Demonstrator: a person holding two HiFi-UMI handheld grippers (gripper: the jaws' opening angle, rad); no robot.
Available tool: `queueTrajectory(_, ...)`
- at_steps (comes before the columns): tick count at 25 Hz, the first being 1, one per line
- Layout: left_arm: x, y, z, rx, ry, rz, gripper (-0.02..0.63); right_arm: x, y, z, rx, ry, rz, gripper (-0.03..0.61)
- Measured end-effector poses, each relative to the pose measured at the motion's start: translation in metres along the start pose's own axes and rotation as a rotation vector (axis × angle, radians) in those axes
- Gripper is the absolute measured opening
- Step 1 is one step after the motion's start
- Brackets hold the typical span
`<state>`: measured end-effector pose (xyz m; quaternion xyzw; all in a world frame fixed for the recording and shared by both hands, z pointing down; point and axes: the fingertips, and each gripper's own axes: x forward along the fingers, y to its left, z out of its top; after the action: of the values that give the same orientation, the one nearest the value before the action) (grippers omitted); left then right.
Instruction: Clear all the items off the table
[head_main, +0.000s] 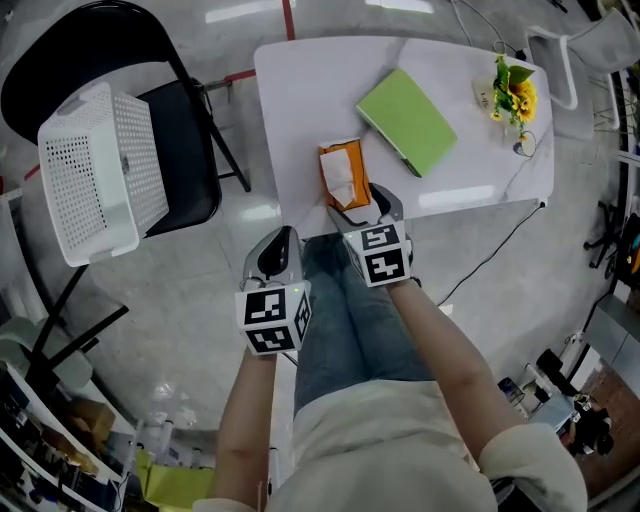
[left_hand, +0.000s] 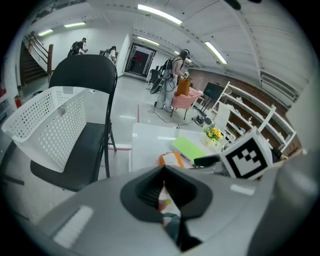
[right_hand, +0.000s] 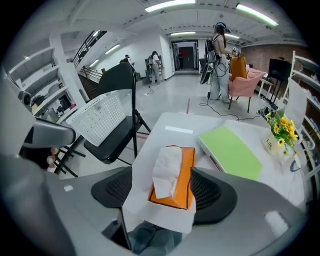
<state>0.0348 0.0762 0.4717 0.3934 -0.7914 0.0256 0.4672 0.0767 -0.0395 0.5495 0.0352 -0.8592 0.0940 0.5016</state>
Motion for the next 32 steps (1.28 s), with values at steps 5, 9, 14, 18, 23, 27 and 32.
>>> queueTrajectory(5, 0.018, 0.014, -0.006, -0.022, 0.009, 0.023, 0.009, 0.036, -0.009, -0.019, 0.009, 0.056, -0.01, 0.394)
queueTrajectory(9, 0.03, 0.022, -0.012, -0.048, 0.015, 0.04, 0.009, 0.062, -0.018, -0.033, 0.017, 0.094, -0.024, 0.423)
queueTrajectory(14, 0.037, 0.029, -0.022, -0.072, 0.033, 0.059, 0.009, 0.085, -0.024, -0.045, 0.025, 0.134, -0.034, 0.451)
queueTrajectory(18, 0.041, 0.028, -0.031, -0.082, 0.049, 0.061, 0.009, 0.1, -0.025, -0.049, 0.018, 0.143, -0.03, 0.472)
queueTrajectory(23, 0.045, 0.024, -0.037, -0.085, 0.065, 0.054, 0.009, 0.113, -0.029, -0.052, 0.019, 0.171, -0.047, 0.489)
queueTrajectory(27, 0.046, 0.022, -0.038, -0.094, 0.066, 0.056, 0.009, 0.118, -0.031, -0.054, 0.026, 0.189, -0.046, 0.497)
queueTrajectory(32, 0.045, 0.023, -0.038, -0.101, 0.064, 0.063, 0.009, 0.124, -0.031, -0.056, 0.026, 0.188, -0.04, 0.502)
